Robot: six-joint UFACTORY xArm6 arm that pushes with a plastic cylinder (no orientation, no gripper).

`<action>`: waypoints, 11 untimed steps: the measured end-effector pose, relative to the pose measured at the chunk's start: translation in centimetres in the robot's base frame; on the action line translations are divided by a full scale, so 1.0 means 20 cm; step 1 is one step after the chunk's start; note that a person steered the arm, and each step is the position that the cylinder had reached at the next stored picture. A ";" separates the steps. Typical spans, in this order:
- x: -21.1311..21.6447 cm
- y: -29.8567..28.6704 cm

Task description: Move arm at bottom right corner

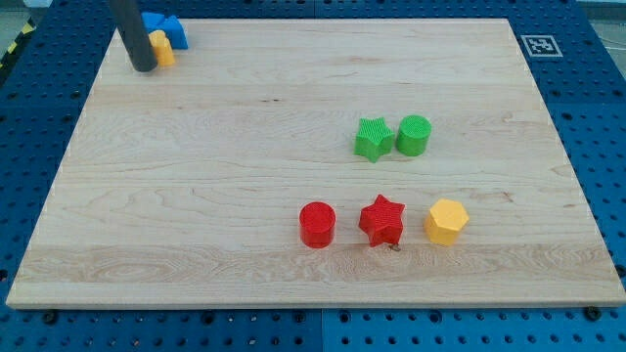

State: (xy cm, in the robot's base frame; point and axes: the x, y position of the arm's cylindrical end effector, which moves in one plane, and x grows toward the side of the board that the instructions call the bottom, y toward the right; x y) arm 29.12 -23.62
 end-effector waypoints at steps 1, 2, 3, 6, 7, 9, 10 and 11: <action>0.10 0.09; 0.38 0.38; 0.38 0.77; 0.78 2.23; 1.03 2.60; 1.57 2.33; 1.45 2.23; 1.31 2.23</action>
